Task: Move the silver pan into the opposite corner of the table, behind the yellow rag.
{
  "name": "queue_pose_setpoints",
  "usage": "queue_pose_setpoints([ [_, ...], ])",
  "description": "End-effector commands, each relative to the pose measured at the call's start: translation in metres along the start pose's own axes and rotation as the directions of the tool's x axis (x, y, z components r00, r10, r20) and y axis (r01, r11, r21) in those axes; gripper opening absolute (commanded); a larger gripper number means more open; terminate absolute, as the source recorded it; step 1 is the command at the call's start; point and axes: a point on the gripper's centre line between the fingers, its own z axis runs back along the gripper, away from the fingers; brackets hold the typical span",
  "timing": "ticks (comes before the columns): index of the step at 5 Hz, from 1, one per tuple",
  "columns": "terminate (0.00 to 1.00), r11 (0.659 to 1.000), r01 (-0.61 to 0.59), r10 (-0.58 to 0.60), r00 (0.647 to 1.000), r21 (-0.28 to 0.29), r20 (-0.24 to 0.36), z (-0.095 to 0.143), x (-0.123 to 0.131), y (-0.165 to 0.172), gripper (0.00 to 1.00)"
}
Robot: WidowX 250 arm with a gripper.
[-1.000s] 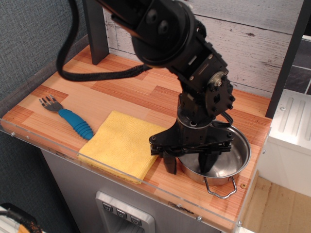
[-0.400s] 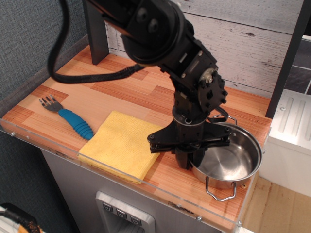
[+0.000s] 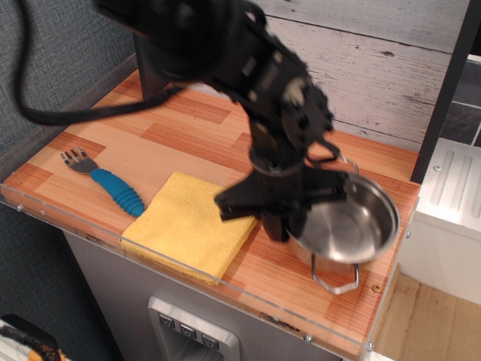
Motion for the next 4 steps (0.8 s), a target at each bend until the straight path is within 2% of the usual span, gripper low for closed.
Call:
queue_pose_setpoints([
  [1,0.00,0.953,-0.302,0.300,0.951,0.018,0.072,0.040,0.042,0.025,0.00],
  [2,0.00,0.889,-0.455,0.449,0.888,0.053,0.094,0.046,0.051,0.038,0.00],
  [3,0.00,0.796,-0.604,0.595,0.793,0.042,0.132,0.050,0.057,0.051,0.00],
  [4,0.00,0.782,-0.622,0.611,0.775,0.027,0.161,0.042,0.070,0.062,0.00],
])
